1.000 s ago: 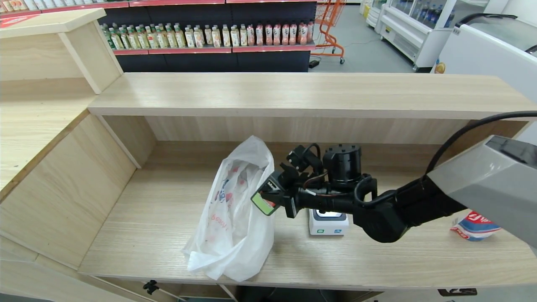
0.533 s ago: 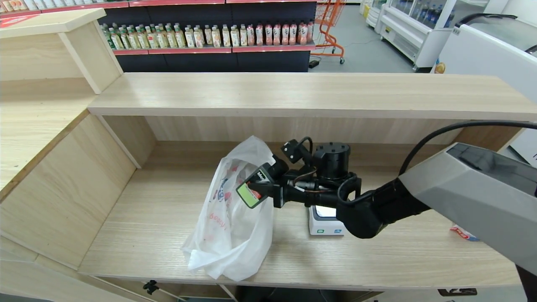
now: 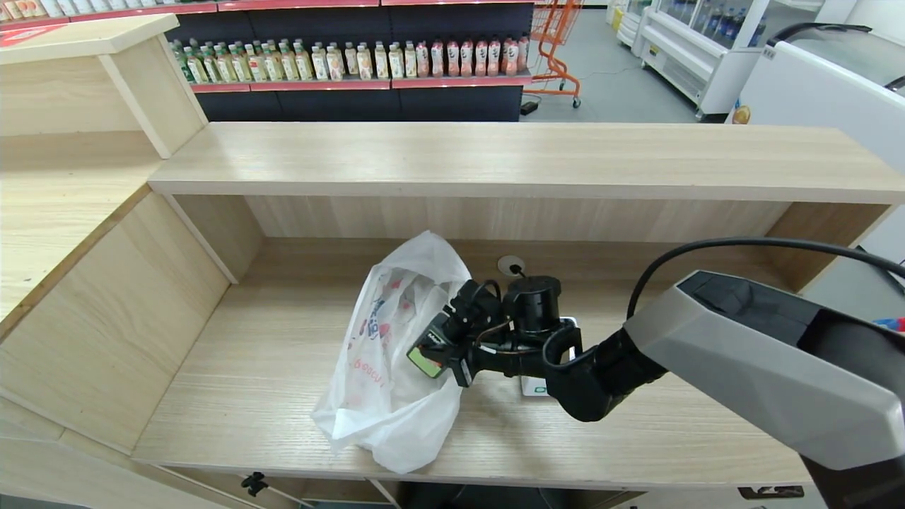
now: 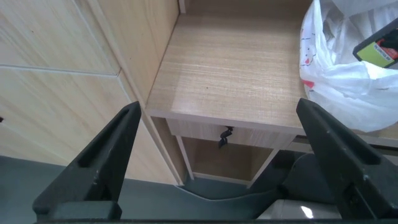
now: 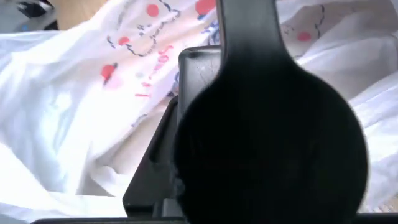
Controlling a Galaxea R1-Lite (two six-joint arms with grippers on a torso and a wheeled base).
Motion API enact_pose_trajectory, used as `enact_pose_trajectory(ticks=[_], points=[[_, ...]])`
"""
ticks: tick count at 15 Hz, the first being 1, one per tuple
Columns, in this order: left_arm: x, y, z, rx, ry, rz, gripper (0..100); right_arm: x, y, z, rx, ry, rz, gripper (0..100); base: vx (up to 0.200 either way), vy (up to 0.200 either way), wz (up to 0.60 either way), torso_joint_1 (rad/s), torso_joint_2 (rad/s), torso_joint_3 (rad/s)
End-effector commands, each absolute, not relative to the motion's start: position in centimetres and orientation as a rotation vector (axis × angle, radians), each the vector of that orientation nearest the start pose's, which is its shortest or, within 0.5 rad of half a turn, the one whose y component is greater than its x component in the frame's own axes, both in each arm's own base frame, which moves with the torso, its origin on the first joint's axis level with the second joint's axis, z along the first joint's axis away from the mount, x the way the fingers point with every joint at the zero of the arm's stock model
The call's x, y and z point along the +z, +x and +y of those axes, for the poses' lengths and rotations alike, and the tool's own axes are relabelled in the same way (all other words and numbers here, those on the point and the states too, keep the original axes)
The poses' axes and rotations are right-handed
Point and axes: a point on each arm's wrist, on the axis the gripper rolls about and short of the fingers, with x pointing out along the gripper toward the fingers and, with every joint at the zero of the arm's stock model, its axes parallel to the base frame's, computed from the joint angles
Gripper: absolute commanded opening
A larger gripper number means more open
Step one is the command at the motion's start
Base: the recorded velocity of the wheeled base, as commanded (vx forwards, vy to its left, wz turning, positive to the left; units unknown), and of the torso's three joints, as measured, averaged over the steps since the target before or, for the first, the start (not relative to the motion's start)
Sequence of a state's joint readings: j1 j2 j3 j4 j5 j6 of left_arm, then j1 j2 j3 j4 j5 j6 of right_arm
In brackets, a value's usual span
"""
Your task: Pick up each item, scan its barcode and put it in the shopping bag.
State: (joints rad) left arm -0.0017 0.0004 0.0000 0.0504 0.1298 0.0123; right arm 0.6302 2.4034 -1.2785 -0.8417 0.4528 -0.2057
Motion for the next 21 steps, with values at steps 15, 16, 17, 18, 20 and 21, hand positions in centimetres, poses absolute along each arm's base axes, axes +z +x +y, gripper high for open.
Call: enact_pose_trajectory(ticks=[15,16,17,18,20,21], points=[[7.0,-2.3,0.3,0.129,0.016,0.051,100,17.7,33.2,19.5,0.915,0.547,0.356,100,0.0,0.0,0.0,0.0,0.0,0.0],[7.0,-2.3,0.3,0.129,0.016,0.051,100,19.0,31.7,18.4,0.912,0.585,0.353,100,0.0,0.0,0.0,0.0,0.0,0.0],[7.0,-2.3,0.3,0.129,0.016,0.051,100,20.0,30.3,16.9,0.898,0.589,0.336,100,0.0,0.0,0.0,0.0,0.0,0.0],[7.0,-2.3,0.3,0.13,0.016,0.051,100,20.6,28.6,15.1,0.88,0.585,0.323,100,0.0,0.0,0.0,0.0,0.0,0.0],[7.0,-2.3,0.3,0.129,0.016,0.051,100,22.1,25.0,10.8,0.836,0.565,0.298,100,0.0,0.0,0.0,0.0,0.0,0.0],[7.0,-2.3,0.3,0.129,0.016,0.051,100,22.7,22.7,9.2,0.797,0.565,0.333,100,0.0,0.0,0.0,0.0,0.0,0.0]])
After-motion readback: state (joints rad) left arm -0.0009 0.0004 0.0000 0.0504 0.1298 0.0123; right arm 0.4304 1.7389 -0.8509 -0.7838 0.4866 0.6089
